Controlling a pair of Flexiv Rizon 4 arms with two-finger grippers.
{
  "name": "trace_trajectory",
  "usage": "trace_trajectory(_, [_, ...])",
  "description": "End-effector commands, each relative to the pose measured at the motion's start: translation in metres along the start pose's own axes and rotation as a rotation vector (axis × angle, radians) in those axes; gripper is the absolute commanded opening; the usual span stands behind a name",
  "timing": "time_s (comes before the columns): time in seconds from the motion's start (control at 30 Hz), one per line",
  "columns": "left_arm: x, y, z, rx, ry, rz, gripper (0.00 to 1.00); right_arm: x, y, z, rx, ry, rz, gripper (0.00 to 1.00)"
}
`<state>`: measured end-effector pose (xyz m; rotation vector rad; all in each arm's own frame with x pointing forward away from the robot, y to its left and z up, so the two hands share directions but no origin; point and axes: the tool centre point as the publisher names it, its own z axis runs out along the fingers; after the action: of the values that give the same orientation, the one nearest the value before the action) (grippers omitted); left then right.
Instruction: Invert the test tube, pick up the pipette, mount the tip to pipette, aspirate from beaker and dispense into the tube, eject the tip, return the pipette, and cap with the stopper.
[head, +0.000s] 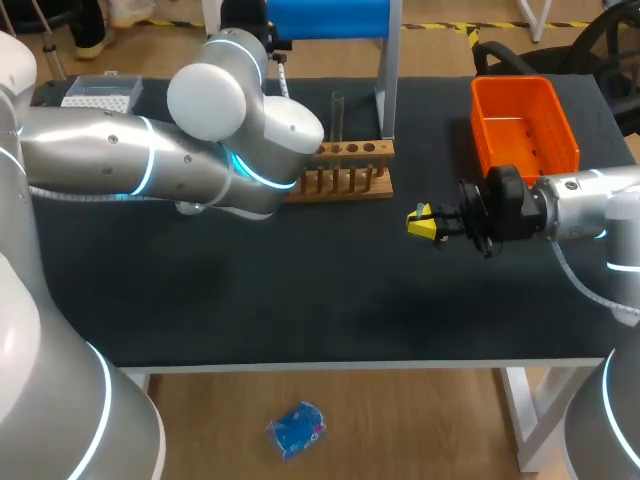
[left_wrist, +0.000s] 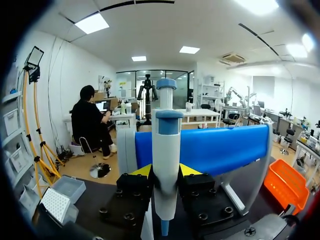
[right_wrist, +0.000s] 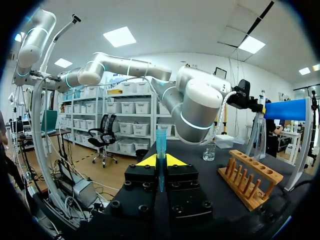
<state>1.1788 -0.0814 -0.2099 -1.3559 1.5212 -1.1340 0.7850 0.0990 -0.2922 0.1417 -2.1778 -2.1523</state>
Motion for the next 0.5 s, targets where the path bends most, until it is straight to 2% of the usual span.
trace_trajectory(0.03, [-0.001, -0.01, -0.005, 0.0, 0.004, 0.007, 0.0, 0.0, 0.0, -0.001, 0.0, 0.0, -0.001, 0.0])
trace_trajectory(0.23, [-0.003, -0.024, -0.011, 0.019, -0.003, 0.027, 0.0, 0.0, 0.0, -0.001, 0.0, 0.0, -0.001, 0.0])
trace_trajectory(0.5, [-0.001, -0.034, -0.02, 0.044, 0.0, 0.041, 0.0, 0.0, 0.0, -0.001, 0.0, 0.0, -0.001, 0.0])
